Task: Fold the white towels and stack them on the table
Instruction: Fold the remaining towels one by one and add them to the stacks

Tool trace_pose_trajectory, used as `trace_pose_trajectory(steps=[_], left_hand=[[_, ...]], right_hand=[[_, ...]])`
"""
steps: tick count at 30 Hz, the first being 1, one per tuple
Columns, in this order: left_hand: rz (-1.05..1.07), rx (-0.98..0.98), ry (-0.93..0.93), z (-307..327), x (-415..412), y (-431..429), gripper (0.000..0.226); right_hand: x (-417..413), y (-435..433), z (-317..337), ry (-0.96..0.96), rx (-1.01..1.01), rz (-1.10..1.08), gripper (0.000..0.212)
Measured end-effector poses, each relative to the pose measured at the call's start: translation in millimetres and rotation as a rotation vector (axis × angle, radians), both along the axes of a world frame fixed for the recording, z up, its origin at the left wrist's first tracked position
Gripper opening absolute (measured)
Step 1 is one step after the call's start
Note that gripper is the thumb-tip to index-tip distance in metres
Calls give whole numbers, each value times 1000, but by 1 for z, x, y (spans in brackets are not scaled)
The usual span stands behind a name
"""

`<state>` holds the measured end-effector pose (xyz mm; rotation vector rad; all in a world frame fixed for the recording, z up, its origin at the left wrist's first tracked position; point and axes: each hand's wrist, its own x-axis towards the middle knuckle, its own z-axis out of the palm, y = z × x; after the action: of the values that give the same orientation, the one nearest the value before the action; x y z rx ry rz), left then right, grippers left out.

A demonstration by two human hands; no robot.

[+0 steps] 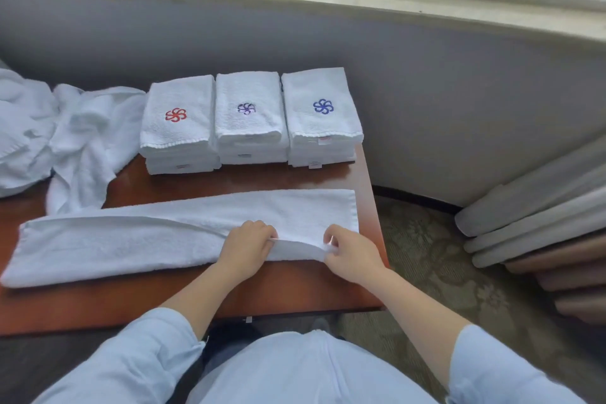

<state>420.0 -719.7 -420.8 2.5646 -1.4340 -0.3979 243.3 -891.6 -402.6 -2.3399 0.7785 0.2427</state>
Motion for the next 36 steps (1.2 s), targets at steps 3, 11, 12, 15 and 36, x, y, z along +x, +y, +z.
trace_pose_trajectory(steps=[3, 11, 12, 15, 36], left_hand=[[86, -65, 23, 10, 9, -14, 18], [173, -83, 25, 16, 31, -57, 18], [156, -61, 21, 15, 34, -61, 18], [70, -3, -1, 7, 37, -71, 21], [-120, 237, 443, -2, 29, -102, 57]], right_hand=[[11, -22, 10, -123, 142, -240, 24], [36, -56, 8, -280, 272, -561, 18], [36, -58, 5, -255, 276, -572, 21], [36, -61, -5, -141, 252, -513, 46], [53, -92, -10, 77, 112, -215, 15]])
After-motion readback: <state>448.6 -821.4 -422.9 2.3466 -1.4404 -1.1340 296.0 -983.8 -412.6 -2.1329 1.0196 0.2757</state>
